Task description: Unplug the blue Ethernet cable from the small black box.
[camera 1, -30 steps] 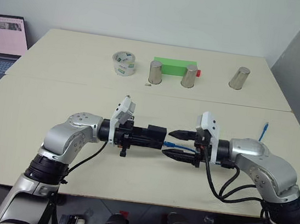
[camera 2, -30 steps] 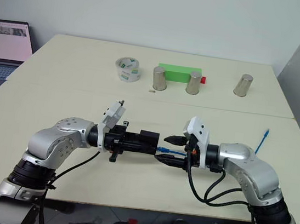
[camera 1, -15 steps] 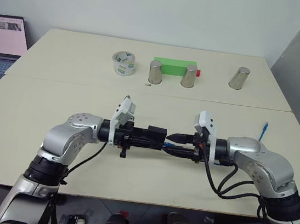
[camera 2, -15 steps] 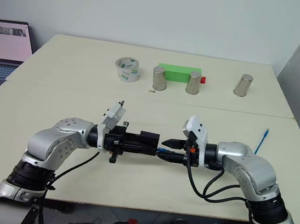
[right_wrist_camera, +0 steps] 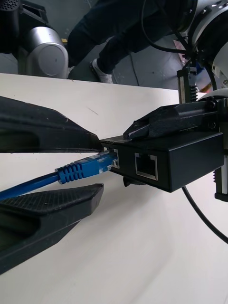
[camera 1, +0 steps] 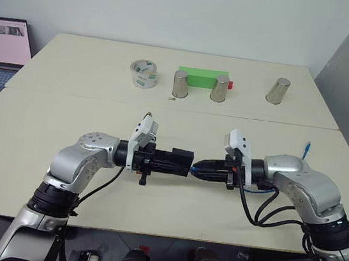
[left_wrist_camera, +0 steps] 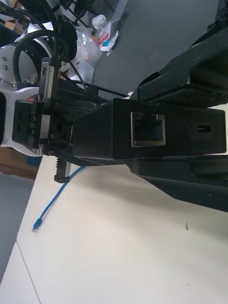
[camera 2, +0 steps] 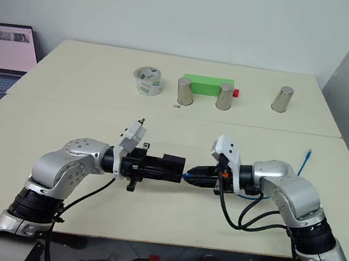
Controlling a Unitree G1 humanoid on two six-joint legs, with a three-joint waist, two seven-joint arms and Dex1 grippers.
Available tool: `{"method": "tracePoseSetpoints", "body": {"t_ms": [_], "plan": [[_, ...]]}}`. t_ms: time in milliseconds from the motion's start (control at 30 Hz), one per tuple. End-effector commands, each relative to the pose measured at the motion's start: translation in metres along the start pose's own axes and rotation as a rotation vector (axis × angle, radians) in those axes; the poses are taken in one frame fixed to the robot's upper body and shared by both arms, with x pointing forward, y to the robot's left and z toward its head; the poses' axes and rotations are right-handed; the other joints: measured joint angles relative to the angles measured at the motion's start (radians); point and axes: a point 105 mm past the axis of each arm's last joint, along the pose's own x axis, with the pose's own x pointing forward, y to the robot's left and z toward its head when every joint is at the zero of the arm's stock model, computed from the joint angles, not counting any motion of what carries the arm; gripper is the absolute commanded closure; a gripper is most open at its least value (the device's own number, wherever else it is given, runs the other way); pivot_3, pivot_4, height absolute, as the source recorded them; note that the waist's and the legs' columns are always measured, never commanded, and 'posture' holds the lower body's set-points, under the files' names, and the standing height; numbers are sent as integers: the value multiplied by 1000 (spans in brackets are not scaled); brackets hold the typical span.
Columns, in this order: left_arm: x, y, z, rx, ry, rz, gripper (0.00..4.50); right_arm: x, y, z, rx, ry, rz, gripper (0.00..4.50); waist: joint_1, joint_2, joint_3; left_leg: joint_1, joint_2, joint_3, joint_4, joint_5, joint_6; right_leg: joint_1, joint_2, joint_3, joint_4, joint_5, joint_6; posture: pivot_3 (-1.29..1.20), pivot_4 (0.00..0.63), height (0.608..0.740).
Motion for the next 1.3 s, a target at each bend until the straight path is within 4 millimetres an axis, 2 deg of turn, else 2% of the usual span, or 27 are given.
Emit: {"method": "tracePoseSetpoints", "body": {"t_ms": [33, 333, 500, 733, 1000, 1067, 1100, 1200, 1300], "plan": [[4, -8, 9, 52, -15, -46, 3709, -2, 0, 10, -52, -4, 0, 4459, 0, 0, 0, 0, 0, 0, 0, 0, 0, 0, 0, 0, 0, 0, 0, 0, 150, 740], [4, -8, 6, 56, -7, -45, 3709, -1, 1, 11, -40, -8, 17, 4490, 0, 0, 0, 0, 0, 0, 0, 0, 0, 0, 0, 0, 0, 0, 0, 0, 150, 740], [3, -9, 3, 57, 9, -43, 3709, 0, 0, 2, -38, 34, 13, 4490, 0, 0, 0, 0, 0, 0, 0, 0, 0, 0, 0, 0, 0, 0, 0, 0, 150, 740], [-16, -2, -5, 56, 70, 21, 3709, -18, -14, -17, -21, 118, -56, 4491, 0, 0, 0, 0, 0, 0, 0, 0, 0, 0, 0, 0, 0, 0, 0, 0, 150, 740], [-25, -2, -10, 65, 110, 41, 3709, -27, -21, -27, -24, 157, -93, 4491, -1, 0, 0, 0, 0, 1, 0, 0, 0, -1, 0, 0, 0, 0, 0, 0, 150, 740], [-26, 0, -11, 66, 112, 54, 3709, -30, -32, -28, -42, 155, -145, 4491, -1, 0, 0, -1, 0, 1, 0, 0, 0, -1, 0, 0, 0, 0, 0, 0, 150, 740], [-27, 1, -11, 67, 110, 66, 3709, -32, -44, -27, -54, 142, -212, 4491, -1, 0, 0, -1, 0, 1, 0, 0, 0, -1, 0, 1, 0, 0, 0, 0, 150, 740], [-30, 6, -13, 69, 96, 123, 3709, -47, -98, -22, -119, 106, -530, 4491, -4, 0, 0, 0, 0, 2, 0, 0, 0, -1, 0, 1, 0, 0, 0, 0, 150, 740], [-31, 11, -17, 67, 88, 185, 3709, -60, -134, -22, -142, 92, -760, 4491, -5, 0, 0, 0, 0, 3, 0, 0, 0, -2, 0, 3, 2, 0, 1, 0, 150, 740]]}}
